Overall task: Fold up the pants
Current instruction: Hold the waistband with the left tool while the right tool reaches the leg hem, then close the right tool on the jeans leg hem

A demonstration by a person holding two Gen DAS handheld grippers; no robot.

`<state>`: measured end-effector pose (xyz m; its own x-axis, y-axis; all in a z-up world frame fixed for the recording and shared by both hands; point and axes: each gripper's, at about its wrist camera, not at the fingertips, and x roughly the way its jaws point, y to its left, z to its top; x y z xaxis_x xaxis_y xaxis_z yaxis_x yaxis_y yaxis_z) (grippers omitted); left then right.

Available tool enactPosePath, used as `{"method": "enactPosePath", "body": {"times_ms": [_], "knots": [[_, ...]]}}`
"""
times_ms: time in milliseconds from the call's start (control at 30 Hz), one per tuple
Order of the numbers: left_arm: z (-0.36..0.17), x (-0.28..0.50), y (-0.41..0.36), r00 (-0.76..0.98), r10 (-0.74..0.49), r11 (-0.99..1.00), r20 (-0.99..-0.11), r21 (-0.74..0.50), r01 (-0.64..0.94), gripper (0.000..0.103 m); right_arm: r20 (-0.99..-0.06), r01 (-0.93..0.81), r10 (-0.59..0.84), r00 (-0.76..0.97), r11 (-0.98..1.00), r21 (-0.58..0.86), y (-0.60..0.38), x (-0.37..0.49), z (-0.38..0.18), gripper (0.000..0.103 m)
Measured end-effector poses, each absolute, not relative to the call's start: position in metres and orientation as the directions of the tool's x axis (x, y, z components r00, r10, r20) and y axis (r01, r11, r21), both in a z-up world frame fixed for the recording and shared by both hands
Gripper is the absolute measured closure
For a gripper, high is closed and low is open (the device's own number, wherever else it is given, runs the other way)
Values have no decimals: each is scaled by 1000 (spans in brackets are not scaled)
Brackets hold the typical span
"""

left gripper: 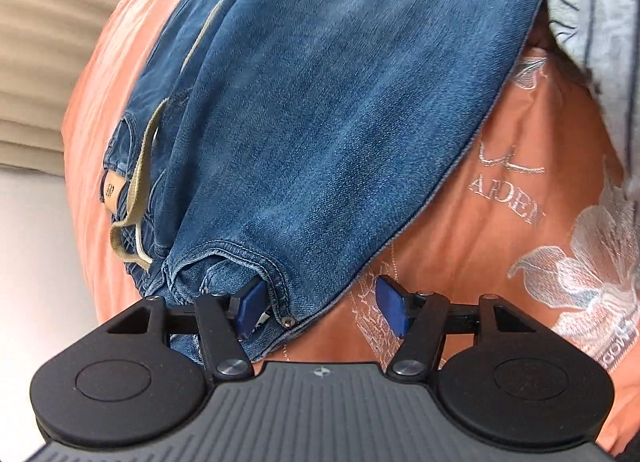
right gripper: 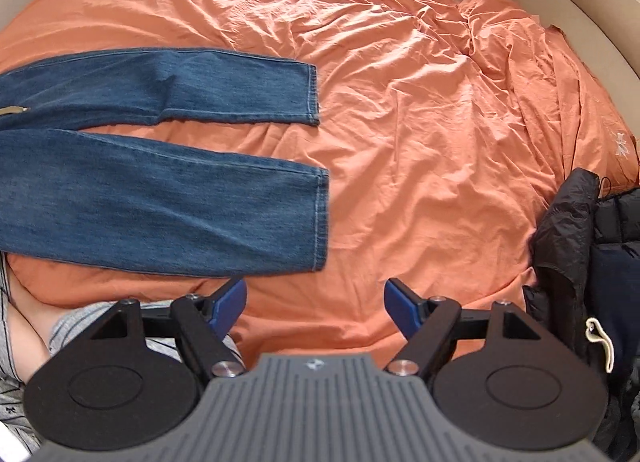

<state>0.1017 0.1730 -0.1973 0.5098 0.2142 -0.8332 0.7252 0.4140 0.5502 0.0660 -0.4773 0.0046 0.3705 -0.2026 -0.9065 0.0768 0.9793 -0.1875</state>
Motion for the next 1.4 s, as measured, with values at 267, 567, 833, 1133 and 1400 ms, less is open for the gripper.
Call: {"method": "enactPosePath", "body": {"times_ms": [267,567,833,1133,1400], "knots": [[-162,121,171,578,183,596,-795,558,578,82,-890,-37,-206,406,970,-242,-488,74,-56,46],[-100,161,179,585,162,866,-795,399,302,85,-899,-376,-125,420,877,-298,-451,102,-120,58],[-96,179,176,545,223,869,-808,418,264,86,-934,-534,-53,354,808,-249,-444,114,-157,58],[-99,185,170,515,278,866,-811,444,231,85,-974,-592,35,223,799,-106,-447,142,-193,70],[-99,188,169,500,297,863,-813,453,224,85,-966,-591,-2,260,791,-160,-433,155,-220,77]]}}
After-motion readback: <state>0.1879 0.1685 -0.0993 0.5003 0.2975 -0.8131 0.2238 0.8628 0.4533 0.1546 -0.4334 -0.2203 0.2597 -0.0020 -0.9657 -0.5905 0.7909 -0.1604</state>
